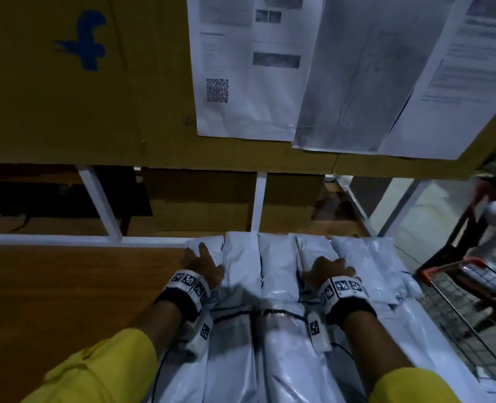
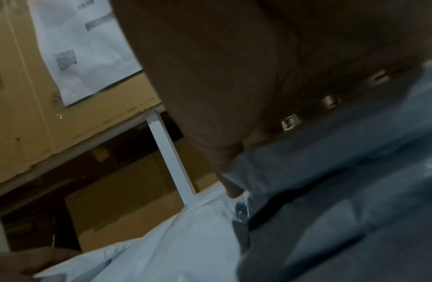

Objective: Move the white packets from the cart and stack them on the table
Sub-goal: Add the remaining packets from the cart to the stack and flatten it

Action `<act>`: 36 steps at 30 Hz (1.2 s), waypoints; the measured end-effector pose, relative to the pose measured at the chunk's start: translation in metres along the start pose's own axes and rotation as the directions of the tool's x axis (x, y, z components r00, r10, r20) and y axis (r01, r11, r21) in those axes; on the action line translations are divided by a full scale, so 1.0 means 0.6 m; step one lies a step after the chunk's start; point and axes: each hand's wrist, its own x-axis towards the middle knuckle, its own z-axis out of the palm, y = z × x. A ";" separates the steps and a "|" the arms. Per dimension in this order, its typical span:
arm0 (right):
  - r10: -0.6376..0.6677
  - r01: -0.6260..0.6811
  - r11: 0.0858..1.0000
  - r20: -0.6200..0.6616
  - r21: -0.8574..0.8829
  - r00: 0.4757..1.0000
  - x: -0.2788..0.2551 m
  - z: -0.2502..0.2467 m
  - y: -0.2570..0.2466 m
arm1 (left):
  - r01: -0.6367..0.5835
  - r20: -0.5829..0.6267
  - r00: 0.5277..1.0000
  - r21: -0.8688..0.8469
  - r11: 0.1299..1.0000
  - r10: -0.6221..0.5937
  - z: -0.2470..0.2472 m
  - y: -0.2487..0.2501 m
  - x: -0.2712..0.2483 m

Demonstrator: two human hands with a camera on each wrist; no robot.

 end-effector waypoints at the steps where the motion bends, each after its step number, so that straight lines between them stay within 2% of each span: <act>1: 0.010 -0.010 1.000 0.015 -0.015 1.000 0.001 0.004 0.000 | -0.004 -0.018 1.000 -0.002 1.000 0.004 0.009 -0.004 0.003; 5: 0.012 -0.012 1.000 -0.032 -0.012 0.999 -0.007 -0.005 0.003 | -0.047 -0.015 0.999 -0.079 0.996 0.046 0.017 -0.004 0.016; 9: 0.030 -0.015 0.996 -0.169 0.089 0.985 -0.024 -0.029 0.023 | -0.096 0.011 0.995 -0.035 0.995 0.096 0.010 -0.006 0.023; 11: 0.022 0.006 0.991 -0.207 0.136 0.978 -0.041 -0.041 0.044 | -0.071 0.021 0.997 -0.011 0.997 0.072 -0.009 -0.004 0.000; 15: -0.015 0.081 0.971 -0.282 0.223 0.959 -0.088 -0.053 0.103 | -0.064 -0.084 0.994 0.009 0.998 0.065 -0.046 -0.003 -0.029; 17: -0.012 0.124 0.930 -0.309 0.345 0.951 -0.114 -0.050 0.144 | -0.109 -0.146 0.983 0.007 0.994 0.109 -0.069 0.016 -0.051; 19: 0.001 0.157 0.891 -0.347 0.426 0.938 -0.146 -0.044 0.189 | -0.172 -0.197 0.968 -0.067 0.983 0.155 -0.089 0.044 -0.092; 22: 0.019 0.197 0.876 -0.440 0.440 0.898 -0.192 -0.034 0.264 | -0.328 -0.264 0.926 -0.202 0.923 0.271 -0.099 0.105 -0.172; 25: 0.039 0.221 0.870 -0.509 0.440 0.860 -0.226 -0.030 0.339 | -0.568 -0.360 0.808 -0.270 0.777 0.465 -0.089 0.176 -0.275; 28: 0.027 0.290 0.849 -0.586 0.441 0.810 -0.249 -0.031 0.420 | -0.693 -0.395 0.718 -0.341 0.635 0.573 -0.049 0.244 -0.366; 31: 0.022 0.321 0.841 -0.620 0.435 0.784 -0.274 -0.038 0.514 | -0.724 -0.412 0.689 -0.410 0.555 0.596 0.014 0.316 -0.448; 34: 0.037 0.276 0.870 -0.610 0.410 0.792 -0.299 -0.045 0.617 | -0.722 -0.386 0.688 -0.453 0.523 0.615 0.091 0.387 -0.524; 36: 0.055 0.275 0.867 -0.629 0.415 0.776 -0.316 -0.047 0.685 | -0.719 -0.351 0.683 -0.477 0.505 0.641 0.141 0.435 -0.571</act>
